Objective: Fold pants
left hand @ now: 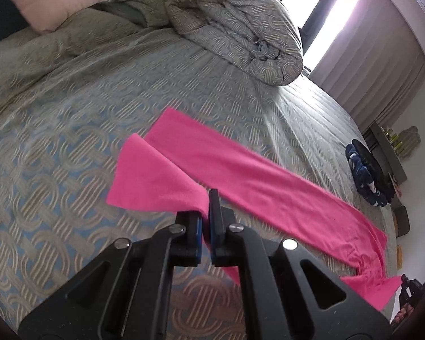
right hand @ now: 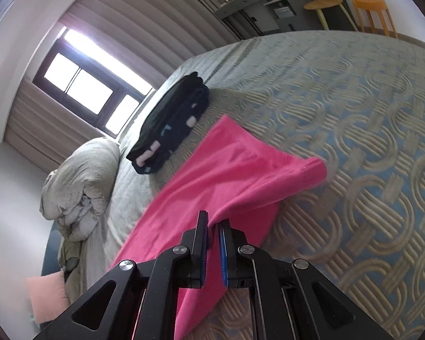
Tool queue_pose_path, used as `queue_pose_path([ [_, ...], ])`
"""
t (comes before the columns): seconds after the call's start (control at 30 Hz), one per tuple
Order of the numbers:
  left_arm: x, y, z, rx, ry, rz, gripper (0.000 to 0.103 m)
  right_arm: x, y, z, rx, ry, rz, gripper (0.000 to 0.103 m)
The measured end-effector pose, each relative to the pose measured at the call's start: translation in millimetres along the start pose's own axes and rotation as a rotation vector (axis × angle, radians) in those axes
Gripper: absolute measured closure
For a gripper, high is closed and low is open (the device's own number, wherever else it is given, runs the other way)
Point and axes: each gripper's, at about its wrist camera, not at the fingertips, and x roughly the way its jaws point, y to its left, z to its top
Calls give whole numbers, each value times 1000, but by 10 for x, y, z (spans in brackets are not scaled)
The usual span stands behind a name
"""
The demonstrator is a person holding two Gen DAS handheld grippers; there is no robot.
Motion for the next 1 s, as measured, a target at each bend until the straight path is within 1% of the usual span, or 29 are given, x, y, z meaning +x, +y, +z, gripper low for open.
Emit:
queue_pose_path([
  [0.17, 168, -151, 236, 30, -6, 28, 99, 157, 169, 196, -18, -5, 16, 98],
  [0.37, 372, -326, 525, 42, -13, 25, 99, 431, 323, 455, -10, 4, 40, 99],
  [0.53, 626, -428, 744, 58, 5, 43, 99, 588, 456, 704, -23, -31, 33, 99],
  [0.6, 729, -418, 753, 44, 32, 34, 99, 693, 494, 777, -32, -15, 20, 99],
  [0.63, 756, -412, 741, 40, 40, 30, 99, 767, 489, 793, -28, 18, 21, 99],
  [0.7, 770, -404, 702, 48, 43, 29, 99, 848, 432, 760, -21, 54, 35, 98],
  [0.8, 802, -364, 632, 48, 62, 29, 99, 951, 283, 691, -38, 109, -21, 92],
  [0.87, 796, -321, 594, 45, 69, 33, 99, 1000, 132, 694, -6, 139, -35, 81],
  [0.97, 783, -271, 588, 37, 73, 32, 99, 1012, -95, 766, 53, 167, -27, 66],
  [1.0, 774, -254, 583, 34, 74, 34, 99, 1002, -131, 793, 60, 165, -30, 64],
])
